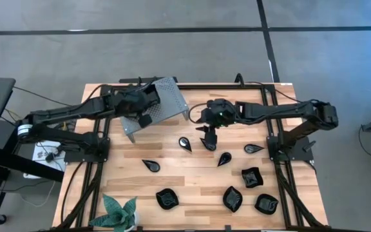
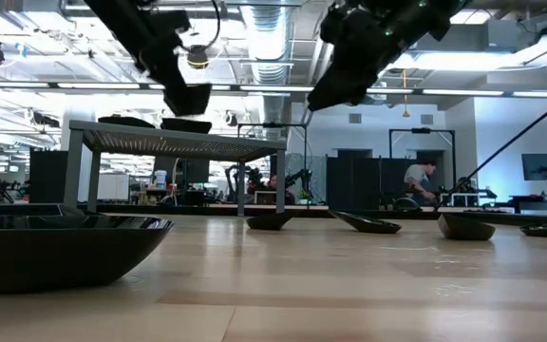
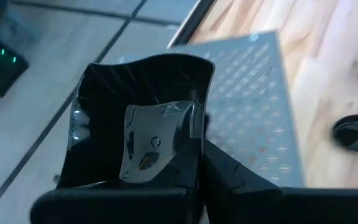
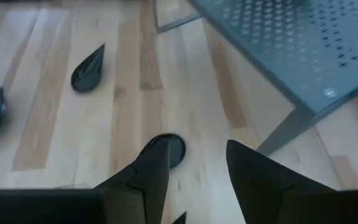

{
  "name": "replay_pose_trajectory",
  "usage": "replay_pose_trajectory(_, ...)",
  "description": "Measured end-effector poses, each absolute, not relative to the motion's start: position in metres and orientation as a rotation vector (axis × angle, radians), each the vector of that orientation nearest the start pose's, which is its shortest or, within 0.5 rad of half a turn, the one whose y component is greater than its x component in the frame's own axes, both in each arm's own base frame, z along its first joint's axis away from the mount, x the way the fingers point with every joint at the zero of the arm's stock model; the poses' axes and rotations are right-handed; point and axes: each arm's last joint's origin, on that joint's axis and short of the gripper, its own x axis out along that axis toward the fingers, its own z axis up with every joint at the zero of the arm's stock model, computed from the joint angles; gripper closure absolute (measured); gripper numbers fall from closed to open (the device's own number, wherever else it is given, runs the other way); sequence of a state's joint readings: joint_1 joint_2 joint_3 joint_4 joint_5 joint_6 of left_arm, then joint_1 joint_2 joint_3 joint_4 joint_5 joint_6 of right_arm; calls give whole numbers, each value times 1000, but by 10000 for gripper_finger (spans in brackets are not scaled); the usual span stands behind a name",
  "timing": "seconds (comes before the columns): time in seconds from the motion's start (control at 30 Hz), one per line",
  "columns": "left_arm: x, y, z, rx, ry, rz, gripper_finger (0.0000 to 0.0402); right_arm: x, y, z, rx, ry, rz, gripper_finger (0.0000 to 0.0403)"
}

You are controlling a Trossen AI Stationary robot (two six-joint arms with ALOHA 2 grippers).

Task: Pick & Place Mini shaped plates
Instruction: Stack the black distorted square plate on top of the black distorted square plate on the shelf

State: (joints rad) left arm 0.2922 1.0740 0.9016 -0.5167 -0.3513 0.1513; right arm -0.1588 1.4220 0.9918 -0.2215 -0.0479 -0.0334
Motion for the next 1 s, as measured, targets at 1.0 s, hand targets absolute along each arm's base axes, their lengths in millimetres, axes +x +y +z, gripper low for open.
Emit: replay_pose_trajectory(1.0, 208, 18, 306, 166, 612, 317, 305, 306, -8, 256, 155, 663, -24, 249)
